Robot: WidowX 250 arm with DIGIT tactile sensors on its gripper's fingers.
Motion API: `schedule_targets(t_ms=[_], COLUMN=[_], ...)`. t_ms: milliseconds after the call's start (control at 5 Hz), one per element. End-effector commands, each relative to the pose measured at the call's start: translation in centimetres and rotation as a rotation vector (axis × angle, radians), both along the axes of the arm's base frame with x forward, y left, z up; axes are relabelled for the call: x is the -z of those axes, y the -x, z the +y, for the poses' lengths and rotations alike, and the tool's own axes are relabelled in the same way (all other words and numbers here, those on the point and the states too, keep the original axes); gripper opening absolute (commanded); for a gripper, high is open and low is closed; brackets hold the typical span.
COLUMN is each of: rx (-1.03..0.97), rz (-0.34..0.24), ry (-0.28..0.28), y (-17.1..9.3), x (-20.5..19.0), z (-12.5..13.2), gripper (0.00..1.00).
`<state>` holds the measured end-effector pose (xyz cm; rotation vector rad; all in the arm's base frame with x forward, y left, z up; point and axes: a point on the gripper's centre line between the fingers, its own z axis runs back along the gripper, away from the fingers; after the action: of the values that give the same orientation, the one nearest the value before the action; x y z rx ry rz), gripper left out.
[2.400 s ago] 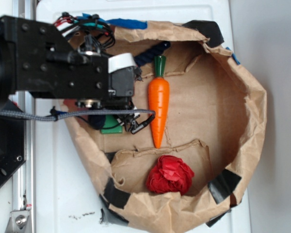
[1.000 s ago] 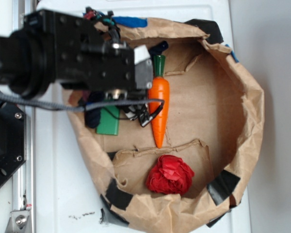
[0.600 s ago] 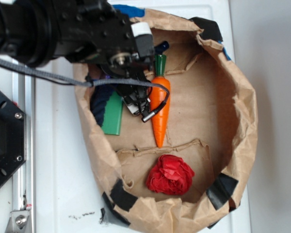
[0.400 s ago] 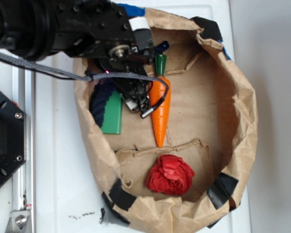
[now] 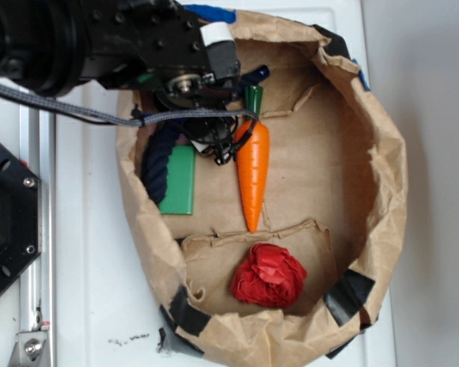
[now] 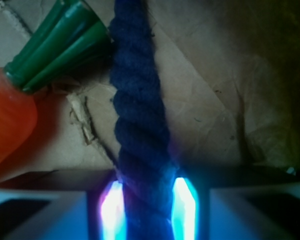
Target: Grab the blue rope.
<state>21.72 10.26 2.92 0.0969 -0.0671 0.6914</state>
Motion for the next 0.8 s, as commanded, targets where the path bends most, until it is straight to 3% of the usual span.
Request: schedule_targets(t_ms=[0,400,600], rx=[-0.003,0.070,0.189], rz=[-0.011,-0.016,-0.045], ry=[-0.020,-0.005,0.021], y=[-0.8,-2.0,-1.5], x=[-0.9,-3.4,-8.4], z=[0.2,-1.1,-3.3], gripper=[0.00,0.00,0.00])
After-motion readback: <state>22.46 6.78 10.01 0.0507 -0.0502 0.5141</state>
